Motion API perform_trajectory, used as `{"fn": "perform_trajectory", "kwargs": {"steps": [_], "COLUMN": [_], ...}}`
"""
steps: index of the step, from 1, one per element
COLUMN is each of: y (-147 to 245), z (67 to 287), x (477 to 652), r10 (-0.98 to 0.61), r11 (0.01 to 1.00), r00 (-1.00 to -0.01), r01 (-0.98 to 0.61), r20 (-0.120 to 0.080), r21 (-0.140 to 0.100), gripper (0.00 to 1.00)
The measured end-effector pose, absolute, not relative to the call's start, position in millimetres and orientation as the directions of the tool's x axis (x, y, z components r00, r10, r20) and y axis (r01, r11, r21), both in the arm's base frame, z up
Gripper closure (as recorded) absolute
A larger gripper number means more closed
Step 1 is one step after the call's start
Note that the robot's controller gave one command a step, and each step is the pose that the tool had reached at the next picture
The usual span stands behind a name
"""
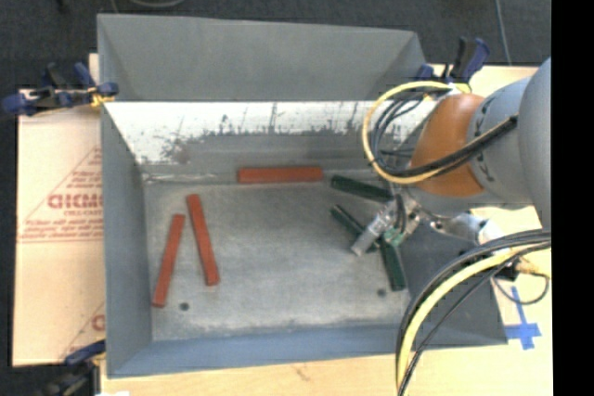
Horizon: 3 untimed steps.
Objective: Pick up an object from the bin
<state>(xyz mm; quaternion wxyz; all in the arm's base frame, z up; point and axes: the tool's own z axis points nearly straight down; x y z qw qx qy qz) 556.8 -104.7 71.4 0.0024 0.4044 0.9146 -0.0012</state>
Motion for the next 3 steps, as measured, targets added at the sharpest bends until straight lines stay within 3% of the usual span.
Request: {"fn": "perform_trajectory", "kwargs": {"steps": [1,3], "y": [-106.3,-109.3], "z": [170.9,187.3], "x": [559.4,561.6], "r10": [0.734,0.725], "r11": [0.679,0.689], "r00": [-0.679,-0.689], "r01": [0.734,0.725], "r20": [-0.009,-0.007], "r21": [0.006,0.001], "gripper": [1.00,1.00]}}
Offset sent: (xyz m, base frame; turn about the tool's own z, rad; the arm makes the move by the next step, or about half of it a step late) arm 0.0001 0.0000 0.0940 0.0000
